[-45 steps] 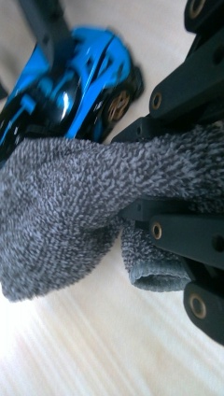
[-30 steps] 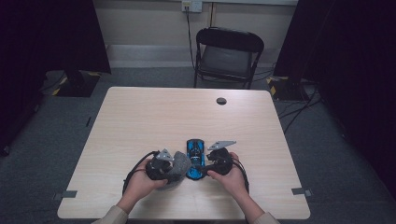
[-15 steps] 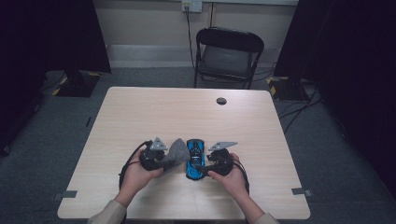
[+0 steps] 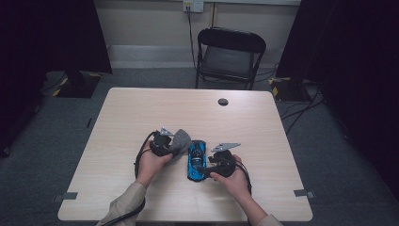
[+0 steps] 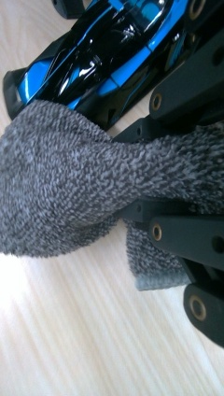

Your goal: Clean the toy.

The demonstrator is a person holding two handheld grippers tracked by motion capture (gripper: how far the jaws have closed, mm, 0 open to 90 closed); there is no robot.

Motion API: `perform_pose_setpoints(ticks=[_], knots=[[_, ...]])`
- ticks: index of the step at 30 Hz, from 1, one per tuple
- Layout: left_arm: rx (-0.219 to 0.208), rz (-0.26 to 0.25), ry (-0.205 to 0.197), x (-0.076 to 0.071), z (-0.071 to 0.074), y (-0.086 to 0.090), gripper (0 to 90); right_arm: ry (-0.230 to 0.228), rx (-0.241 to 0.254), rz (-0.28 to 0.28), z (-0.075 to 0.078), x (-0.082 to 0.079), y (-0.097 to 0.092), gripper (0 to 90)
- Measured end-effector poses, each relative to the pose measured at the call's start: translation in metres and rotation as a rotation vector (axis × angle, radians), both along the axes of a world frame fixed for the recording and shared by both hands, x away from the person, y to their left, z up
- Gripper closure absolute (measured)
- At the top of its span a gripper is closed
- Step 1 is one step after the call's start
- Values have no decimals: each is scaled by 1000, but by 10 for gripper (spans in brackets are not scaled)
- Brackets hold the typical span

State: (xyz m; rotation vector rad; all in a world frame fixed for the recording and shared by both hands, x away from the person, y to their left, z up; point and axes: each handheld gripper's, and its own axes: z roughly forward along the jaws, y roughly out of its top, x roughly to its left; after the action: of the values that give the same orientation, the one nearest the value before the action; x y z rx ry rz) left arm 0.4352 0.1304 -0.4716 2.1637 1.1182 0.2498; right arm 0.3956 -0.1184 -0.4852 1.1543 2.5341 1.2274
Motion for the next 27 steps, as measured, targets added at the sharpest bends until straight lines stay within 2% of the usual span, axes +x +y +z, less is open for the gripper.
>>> perform_pose_setpoints(ticks=[5,14,20,27], knots=[[-4,-43,25,-7,2,-4,718,-1,-1,-3,0,0,0,296],[-31,-96,38,-27,2,-9,724,-10,-15,-7,1,-2,2,302],[-40,-143,53,-43,2,-6,726,-12,-17,-5,1,-2,2,298],[-29,-193,73,-61,4,-2,727,-9,-27,-1,3,-1,3,295]])
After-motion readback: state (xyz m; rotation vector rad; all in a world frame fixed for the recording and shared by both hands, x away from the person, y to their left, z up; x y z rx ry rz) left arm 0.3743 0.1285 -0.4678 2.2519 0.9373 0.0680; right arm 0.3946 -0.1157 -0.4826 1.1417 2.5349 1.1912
